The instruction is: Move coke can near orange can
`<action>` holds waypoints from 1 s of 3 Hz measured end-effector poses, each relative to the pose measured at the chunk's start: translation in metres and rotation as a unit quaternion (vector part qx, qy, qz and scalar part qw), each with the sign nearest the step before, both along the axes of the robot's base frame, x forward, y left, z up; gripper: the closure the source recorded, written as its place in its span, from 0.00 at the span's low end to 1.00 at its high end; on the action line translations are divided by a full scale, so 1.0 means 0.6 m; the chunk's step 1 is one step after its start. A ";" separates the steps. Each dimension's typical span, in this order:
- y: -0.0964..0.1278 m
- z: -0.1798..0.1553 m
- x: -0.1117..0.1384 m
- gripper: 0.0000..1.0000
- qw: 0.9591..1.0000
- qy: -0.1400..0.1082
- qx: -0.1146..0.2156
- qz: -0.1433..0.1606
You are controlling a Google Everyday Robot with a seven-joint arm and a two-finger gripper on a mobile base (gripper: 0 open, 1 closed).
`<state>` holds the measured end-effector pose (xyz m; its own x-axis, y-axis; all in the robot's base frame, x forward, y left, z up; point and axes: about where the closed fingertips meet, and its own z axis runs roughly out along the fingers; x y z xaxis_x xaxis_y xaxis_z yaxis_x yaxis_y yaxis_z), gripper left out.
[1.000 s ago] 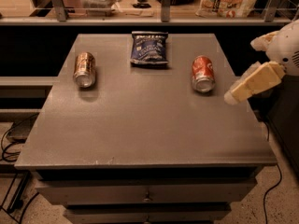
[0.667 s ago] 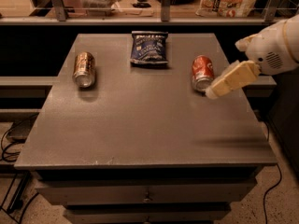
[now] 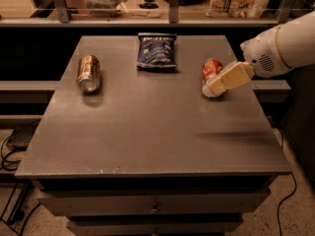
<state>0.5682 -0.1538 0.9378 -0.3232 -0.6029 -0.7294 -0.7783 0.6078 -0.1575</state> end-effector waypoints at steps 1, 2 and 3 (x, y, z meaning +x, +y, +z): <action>0.000 0.000 0.000 0.00 1.000 0.000 0.000 0.000; 0.003 -0.024 0.017 0.00 0.999 0.014 0.039 -0.025; 0.014 -0.061 0.049 0.00 0.994 0.029 0.089 -0.054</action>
Offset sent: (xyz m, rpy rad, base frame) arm 0.0359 0.0003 -0.0494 0.2664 0.0959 -0.1778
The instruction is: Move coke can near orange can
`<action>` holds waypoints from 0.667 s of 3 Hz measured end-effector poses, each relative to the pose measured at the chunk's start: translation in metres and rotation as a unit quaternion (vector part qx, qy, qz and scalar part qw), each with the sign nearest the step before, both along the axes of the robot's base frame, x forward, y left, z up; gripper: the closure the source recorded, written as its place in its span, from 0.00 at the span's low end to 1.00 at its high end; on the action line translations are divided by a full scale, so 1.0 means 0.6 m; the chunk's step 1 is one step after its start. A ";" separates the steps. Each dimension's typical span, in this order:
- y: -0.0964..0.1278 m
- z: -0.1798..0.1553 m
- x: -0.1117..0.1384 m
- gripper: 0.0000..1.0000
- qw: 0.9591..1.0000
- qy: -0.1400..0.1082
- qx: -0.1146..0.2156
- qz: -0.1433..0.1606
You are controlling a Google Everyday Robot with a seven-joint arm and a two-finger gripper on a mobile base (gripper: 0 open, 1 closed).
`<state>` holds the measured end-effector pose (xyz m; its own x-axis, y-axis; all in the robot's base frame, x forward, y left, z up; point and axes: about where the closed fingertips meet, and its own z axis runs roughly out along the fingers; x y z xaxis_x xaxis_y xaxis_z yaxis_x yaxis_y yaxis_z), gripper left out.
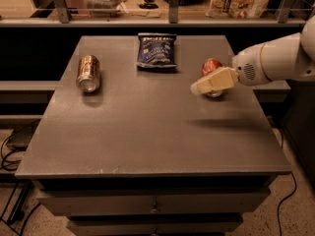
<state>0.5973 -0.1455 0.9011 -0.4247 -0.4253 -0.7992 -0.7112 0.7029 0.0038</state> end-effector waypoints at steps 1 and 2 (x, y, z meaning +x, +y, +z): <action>0.006 -0.034 0.030 0.00 0.999 0.010 0.027 -0.022; 0.011 -0.077 0.058 0.03 0.999 0.023 0.020 -0.037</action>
Offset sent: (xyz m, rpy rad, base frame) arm 0.0488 0.0042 -0.0665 0.0302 0.0653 -0.1059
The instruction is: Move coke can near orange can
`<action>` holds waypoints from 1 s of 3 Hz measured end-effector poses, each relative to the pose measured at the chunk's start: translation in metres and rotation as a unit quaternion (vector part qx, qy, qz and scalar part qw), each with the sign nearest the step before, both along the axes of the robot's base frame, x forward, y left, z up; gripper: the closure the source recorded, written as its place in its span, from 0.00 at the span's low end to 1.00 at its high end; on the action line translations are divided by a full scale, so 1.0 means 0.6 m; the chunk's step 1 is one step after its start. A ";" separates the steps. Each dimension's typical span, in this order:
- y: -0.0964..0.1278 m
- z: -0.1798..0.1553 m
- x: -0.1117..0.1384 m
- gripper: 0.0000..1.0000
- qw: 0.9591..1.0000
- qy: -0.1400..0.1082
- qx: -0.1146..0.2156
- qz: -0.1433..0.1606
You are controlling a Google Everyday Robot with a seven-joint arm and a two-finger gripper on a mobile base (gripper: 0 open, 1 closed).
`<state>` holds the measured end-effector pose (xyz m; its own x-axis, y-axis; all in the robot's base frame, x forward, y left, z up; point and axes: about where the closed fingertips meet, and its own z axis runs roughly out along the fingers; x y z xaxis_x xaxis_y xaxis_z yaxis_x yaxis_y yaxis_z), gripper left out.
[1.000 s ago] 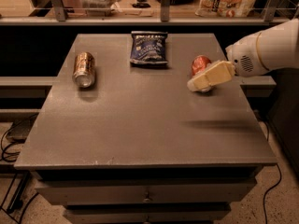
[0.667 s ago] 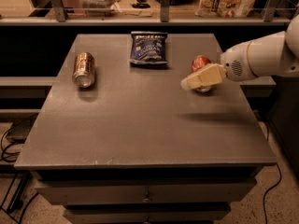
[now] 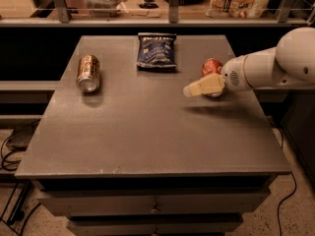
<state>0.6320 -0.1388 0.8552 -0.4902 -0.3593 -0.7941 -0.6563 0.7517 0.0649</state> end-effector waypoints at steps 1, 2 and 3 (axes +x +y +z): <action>0.003 -0.016 0.010 0.26 1.000 0.005 -0.005 -0.004; 0.013 0.004 0.017 0.57 1.000 -0.016 -0.018 0.004; 0.022 0.039 0.022 0.80 0.999 -0.045 -0.023 0.010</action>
Offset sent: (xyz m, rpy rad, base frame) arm 0.0129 0.0064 -0.0028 -0.0581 -0.0326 0.0096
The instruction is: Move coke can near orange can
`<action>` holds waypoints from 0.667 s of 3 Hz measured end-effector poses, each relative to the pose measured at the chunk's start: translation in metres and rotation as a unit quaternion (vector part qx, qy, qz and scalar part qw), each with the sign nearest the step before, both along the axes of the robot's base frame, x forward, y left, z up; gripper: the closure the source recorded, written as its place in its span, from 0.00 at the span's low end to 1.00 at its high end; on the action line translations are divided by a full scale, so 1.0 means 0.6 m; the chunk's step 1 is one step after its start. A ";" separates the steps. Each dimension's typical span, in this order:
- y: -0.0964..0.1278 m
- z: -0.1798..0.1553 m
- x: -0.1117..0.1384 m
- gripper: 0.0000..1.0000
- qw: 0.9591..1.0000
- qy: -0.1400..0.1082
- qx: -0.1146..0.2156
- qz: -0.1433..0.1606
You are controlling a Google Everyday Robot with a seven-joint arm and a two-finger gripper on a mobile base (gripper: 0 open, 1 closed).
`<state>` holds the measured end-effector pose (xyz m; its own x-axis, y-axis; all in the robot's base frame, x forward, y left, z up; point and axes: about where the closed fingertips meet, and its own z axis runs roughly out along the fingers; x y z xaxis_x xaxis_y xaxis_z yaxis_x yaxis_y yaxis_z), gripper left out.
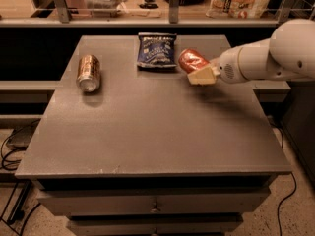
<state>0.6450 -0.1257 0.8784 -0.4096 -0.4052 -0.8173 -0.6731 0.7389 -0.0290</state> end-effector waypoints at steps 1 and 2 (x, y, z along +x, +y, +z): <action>0.015 0.069 0.002 1.00 0.999 -0.043 0.009 0.021; 0.017 0.082 0.004 1.00 0.998 -0.052 0.009 0.026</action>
Offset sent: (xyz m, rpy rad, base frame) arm 0.0010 0.0083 0.0394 0.0173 -0.0811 0.0404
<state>0.6472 -0.1154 0.9276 -0.3005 -0.4090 -0.8616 -0.7042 0.7044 -0.0888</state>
